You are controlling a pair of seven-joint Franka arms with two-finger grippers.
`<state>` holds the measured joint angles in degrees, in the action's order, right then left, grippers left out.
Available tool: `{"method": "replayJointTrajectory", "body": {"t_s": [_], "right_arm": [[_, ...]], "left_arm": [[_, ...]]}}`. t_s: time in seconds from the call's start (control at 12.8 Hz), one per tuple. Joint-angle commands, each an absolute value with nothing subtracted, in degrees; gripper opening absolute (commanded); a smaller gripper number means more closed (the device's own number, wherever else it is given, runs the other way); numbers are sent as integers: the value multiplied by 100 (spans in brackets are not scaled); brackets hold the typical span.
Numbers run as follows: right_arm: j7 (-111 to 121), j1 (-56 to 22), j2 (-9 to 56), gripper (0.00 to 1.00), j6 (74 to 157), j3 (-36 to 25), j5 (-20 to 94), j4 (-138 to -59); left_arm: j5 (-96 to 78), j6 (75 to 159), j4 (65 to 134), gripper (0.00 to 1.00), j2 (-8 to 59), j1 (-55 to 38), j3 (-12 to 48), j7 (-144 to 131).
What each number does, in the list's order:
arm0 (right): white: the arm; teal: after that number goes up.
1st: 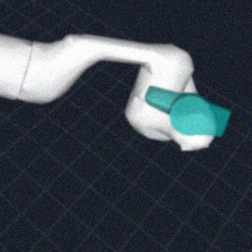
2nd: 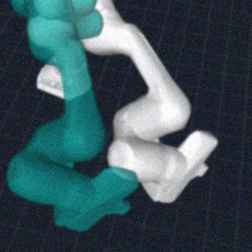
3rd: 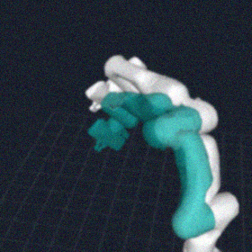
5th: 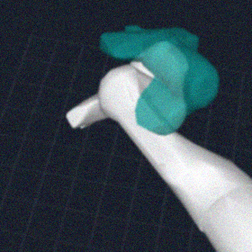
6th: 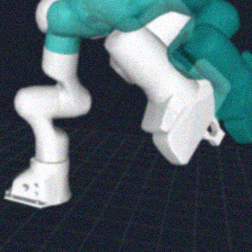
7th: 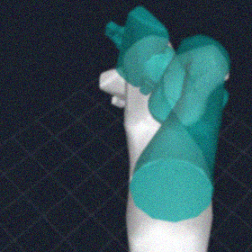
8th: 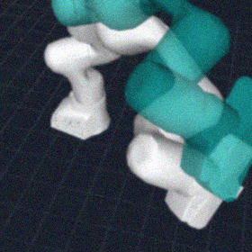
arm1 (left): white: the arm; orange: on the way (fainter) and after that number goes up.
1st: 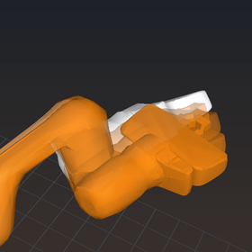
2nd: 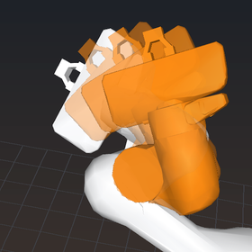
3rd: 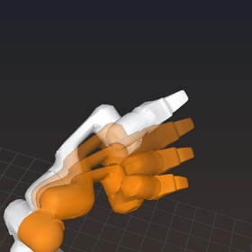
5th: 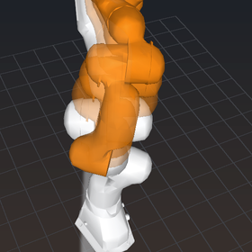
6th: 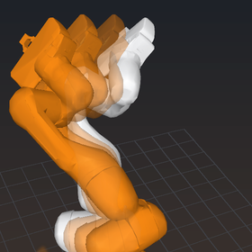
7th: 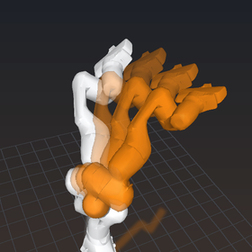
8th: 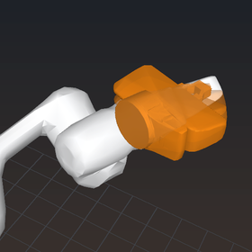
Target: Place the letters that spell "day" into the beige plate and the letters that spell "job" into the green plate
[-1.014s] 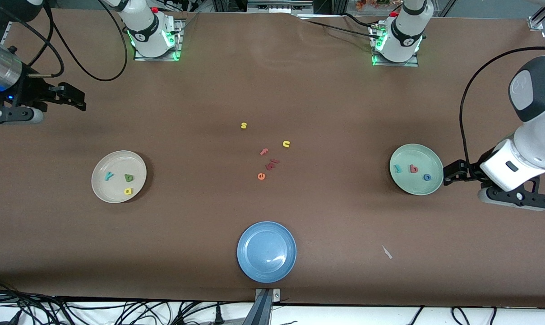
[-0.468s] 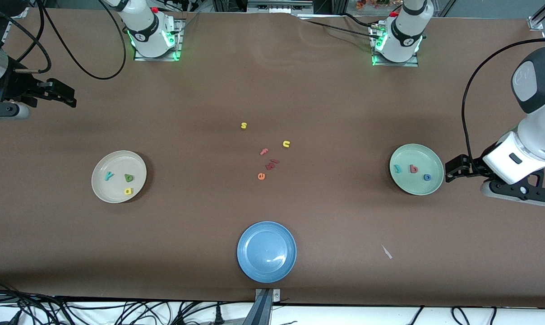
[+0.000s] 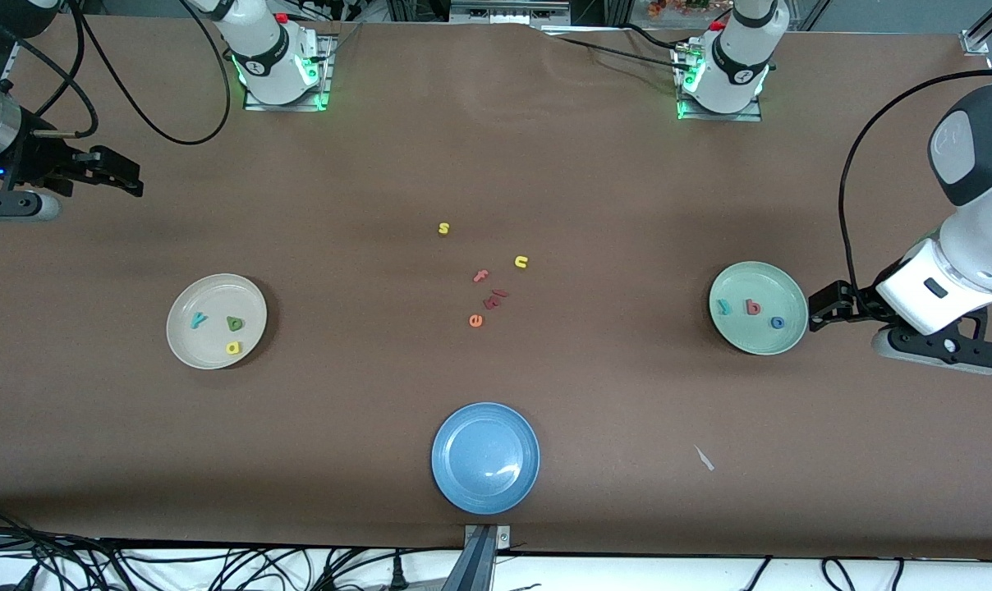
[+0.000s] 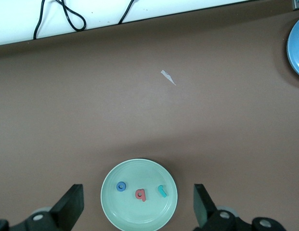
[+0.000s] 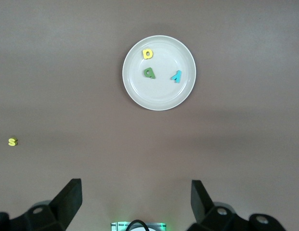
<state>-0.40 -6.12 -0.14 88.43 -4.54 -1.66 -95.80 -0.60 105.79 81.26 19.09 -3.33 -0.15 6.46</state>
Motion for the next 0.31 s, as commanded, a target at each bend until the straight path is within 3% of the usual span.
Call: {"method": "replayJointTrajectory", "body": {"t_s": [0.0, 0.23], "right_arm": [[-105, -580, -44, 100, 8798, -396, -70, -9571], [-105, -598, -44, 100, 8789, -387, -62, -9563]], "left_arm": [[-158, 10617, 8218, 100, 1784, -396, -88, 791], [-158, 10617, 8218, 100, 1784, -387, -97, 791]]}}
